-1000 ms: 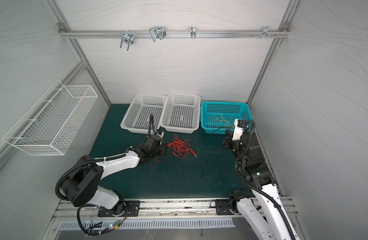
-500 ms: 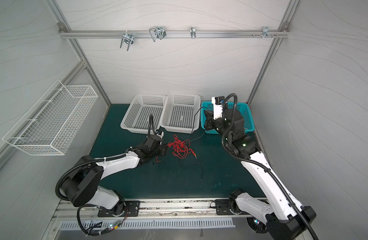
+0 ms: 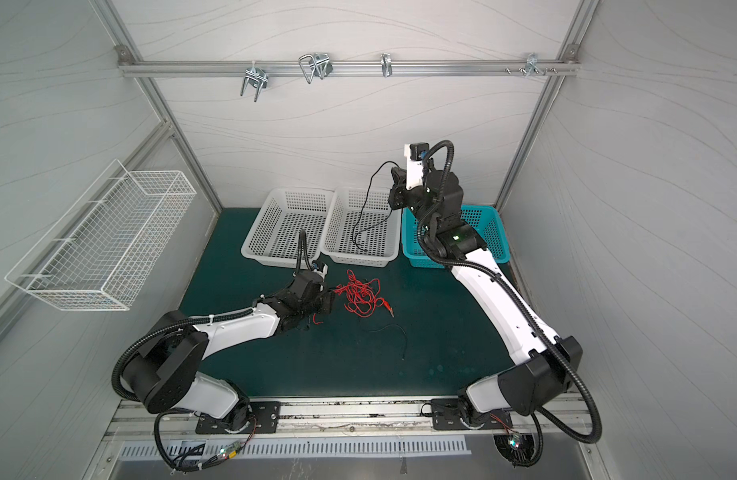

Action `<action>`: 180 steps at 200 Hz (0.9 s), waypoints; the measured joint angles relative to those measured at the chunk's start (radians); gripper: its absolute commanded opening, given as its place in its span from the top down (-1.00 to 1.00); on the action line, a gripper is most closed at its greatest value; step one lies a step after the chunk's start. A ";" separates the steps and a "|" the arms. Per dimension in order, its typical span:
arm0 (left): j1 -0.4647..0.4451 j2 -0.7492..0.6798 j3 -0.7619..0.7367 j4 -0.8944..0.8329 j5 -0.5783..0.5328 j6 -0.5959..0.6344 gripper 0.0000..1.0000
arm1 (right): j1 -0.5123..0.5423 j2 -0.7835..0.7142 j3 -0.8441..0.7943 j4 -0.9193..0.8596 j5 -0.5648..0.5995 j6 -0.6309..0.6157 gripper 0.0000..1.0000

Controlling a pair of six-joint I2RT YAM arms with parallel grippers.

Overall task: Untangle the cables
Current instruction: 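Lift the black wire with the right gripper and carry it over the white basket, then open the right gripper to drop the black wire into the white basket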

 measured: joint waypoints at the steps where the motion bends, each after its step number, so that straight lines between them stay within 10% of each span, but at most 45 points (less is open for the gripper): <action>1: 0.000 0.000 0.000 0.000 0.000 0.000 0.10 | 0.000 0.006 0.003 0.002 0.003 -0.002 1.00; 150: 0.013 0.026 0.000 0.005 0.005 0.002 0.07 | 0.000 0.532 0.074 -0.094 0.121 0.020 1.00; 180: 0.014 0.025 0.000 0.027 0.052 0.013 -0.12 | 0.000 0.547 0.074 -0.149 0.120 0.039 0.73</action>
